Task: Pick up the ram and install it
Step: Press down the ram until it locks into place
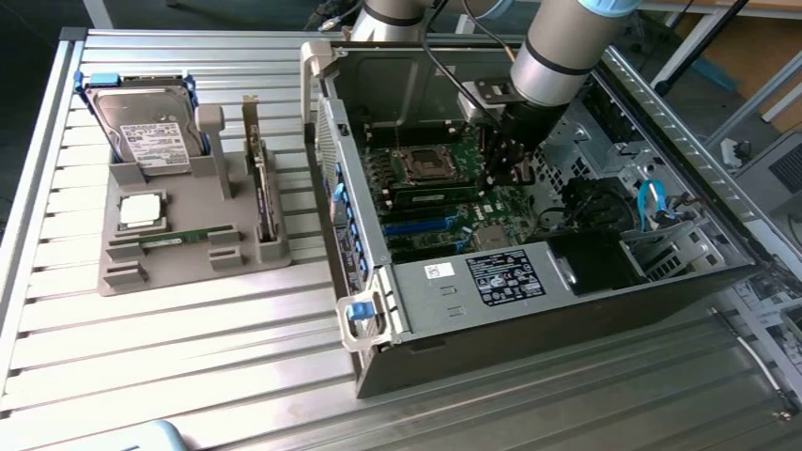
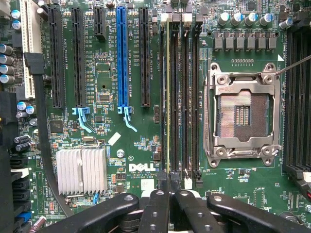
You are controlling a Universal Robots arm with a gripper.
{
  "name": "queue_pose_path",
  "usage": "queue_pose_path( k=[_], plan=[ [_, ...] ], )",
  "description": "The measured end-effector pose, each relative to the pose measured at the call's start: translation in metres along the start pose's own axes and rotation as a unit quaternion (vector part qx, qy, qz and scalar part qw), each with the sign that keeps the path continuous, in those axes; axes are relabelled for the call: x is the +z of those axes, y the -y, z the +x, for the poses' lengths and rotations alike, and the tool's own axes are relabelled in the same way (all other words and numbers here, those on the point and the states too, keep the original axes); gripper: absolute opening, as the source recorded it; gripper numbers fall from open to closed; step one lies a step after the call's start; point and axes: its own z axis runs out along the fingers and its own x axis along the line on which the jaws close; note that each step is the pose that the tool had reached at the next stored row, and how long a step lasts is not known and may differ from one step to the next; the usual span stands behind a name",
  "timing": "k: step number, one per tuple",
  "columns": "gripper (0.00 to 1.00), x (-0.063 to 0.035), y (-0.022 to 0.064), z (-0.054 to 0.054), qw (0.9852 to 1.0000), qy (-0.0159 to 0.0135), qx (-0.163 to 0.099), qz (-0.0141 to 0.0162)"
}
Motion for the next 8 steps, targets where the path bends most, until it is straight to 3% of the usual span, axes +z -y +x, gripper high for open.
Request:
queue_pose_path(
  k=[8],
  plan=[
    [0.11,-0.0119,0.0004,0.000,1.0000,0.0000,0.000,-0.0002]
  ],
)
